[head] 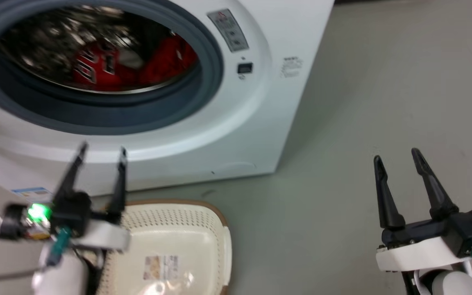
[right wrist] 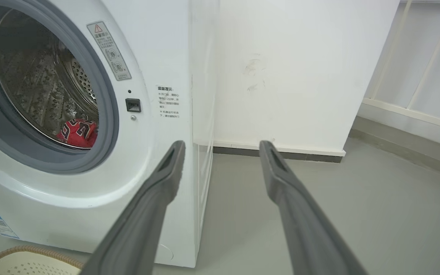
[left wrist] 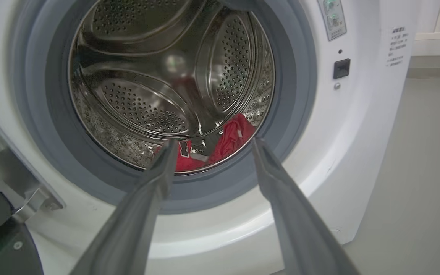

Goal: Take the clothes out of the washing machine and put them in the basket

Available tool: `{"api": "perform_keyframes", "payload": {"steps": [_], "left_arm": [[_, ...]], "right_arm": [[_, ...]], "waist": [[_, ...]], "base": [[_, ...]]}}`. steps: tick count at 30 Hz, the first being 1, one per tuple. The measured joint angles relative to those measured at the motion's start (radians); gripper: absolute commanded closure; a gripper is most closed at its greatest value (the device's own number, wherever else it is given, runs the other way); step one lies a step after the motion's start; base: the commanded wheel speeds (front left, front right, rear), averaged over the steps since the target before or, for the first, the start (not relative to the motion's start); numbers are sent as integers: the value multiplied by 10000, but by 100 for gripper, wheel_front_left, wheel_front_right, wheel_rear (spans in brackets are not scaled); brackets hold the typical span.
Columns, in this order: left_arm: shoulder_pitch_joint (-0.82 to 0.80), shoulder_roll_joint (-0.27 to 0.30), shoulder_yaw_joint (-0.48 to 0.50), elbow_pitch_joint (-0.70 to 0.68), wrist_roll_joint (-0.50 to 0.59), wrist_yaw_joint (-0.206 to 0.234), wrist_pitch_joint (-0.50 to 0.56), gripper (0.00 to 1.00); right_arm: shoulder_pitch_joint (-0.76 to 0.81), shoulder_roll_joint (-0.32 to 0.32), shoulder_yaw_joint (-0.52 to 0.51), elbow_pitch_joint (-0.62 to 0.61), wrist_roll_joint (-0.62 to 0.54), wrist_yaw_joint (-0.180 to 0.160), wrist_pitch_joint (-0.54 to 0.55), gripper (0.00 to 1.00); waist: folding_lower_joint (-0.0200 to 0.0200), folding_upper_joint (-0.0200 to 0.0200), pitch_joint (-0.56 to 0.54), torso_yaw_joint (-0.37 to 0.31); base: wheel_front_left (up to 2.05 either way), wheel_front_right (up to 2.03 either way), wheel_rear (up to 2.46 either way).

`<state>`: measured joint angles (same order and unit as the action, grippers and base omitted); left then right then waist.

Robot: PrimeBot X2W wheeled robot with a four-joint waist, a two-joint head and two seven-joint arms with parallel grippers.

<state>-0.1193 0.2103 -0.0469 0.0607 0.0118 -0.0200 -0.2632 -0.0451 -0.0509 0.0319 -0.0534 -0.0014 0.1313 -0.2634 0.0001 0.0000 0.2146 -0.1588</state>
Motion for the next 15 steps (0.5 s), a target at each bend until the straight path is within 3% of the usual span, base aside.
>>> {"api": "perform_keyframes", "payload": {"steps": [7,15], "left_arm": [[-3297,1377,571,1948,-249,-571,171,0],[-7696,2642,42,3944,-35,-955,3200,0]], "right_arm": [[-399,-10,-61,-105,401,0,0,0],[-988,-12,169,-282,746,0,0,0]], "waist": [[2,0,1694,-738],[4,0,3634,-1277]], "base": [[0,0,0],[0,0,0]]}}
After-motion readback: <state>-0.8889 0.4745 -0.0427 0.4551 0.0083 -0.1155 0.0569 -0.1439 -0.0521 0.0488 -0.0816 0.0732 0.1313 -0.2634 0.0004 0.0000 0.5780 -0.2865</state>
